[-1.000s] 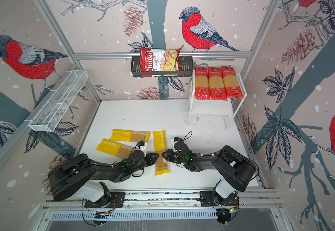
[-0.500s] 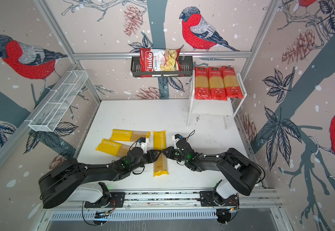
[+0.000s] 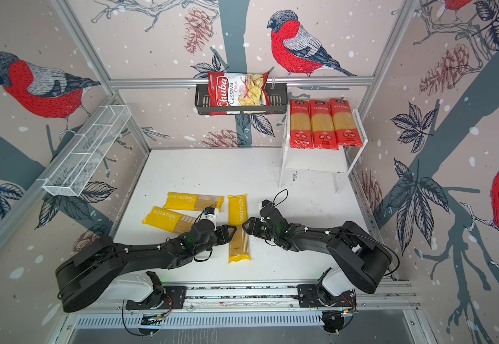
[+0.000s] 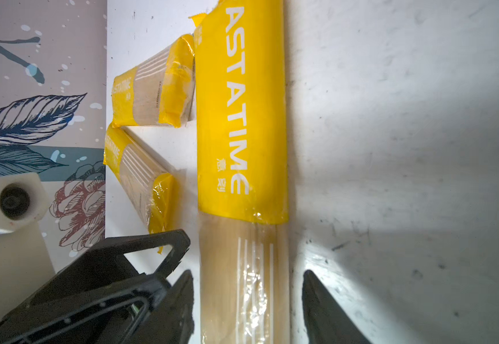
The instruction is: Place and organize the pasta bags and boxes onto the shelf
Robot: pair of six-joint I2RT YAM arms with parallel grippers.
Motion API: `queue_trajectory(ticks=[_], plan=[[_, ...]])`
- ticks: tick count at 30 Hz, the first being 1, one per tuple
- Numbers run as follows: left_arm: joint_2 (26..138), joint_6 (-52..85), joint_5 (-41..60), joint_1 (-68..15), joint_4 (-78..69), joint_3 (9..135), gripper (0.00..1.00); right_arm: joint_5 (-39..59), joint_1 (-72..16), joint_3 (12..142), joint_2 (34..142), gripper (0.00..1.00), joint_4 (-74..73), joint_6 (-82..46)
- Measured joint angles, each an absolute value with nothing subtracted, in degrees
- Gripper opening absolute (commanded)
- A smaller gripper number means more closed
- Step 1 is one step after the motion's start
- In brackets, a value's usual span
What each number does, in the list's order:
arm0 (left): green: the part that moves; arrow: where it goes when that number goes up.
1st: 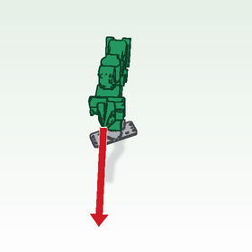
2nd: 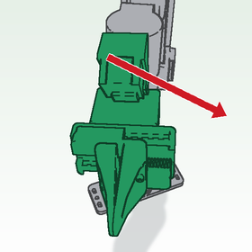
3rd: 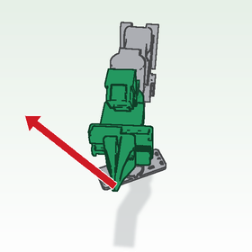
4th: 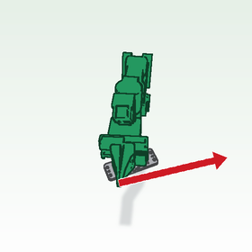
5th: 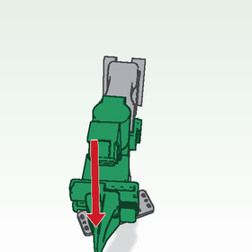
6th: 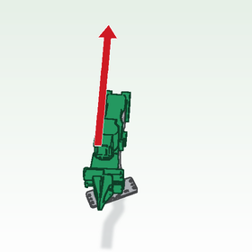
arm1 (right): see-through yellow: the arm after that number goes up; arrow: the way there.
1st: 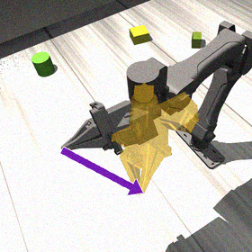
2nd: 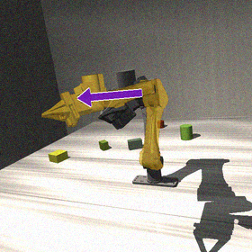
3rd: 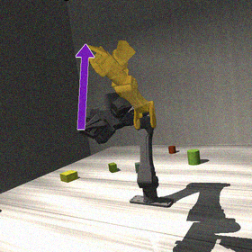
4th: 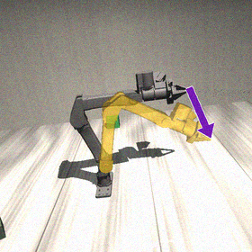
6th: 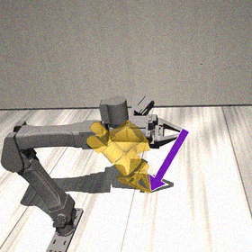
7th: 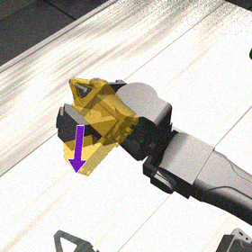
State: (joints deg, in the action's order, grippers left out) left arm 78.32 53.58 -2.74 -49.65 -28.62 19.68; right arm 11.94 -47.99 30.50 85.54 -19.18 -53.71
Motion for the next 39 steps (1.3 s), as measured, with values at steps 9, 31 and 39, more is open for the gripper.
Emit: queue_trajectory(ticks=[9, 31, 39], plan=[[86.87, 55.53, 0.32, -49.63, -36.95, 19.42, 0.37, 12.75, -49.28, 32.73, 92.51, 0.57, -23.05, -54.39], [84.23, 57.36, 3.01, -49.67, -36.38, 19.99, 0.29, 15.38, -48.40, 29.45, 89.27, 0.13, -30.02, -55.57], [78.59, 56.18, 2.94, -49.67, -32.25, 21.39, 0.41, 16.51, -47.57, 29.10, 87.61, 0.11, -30.50, -55.57]])
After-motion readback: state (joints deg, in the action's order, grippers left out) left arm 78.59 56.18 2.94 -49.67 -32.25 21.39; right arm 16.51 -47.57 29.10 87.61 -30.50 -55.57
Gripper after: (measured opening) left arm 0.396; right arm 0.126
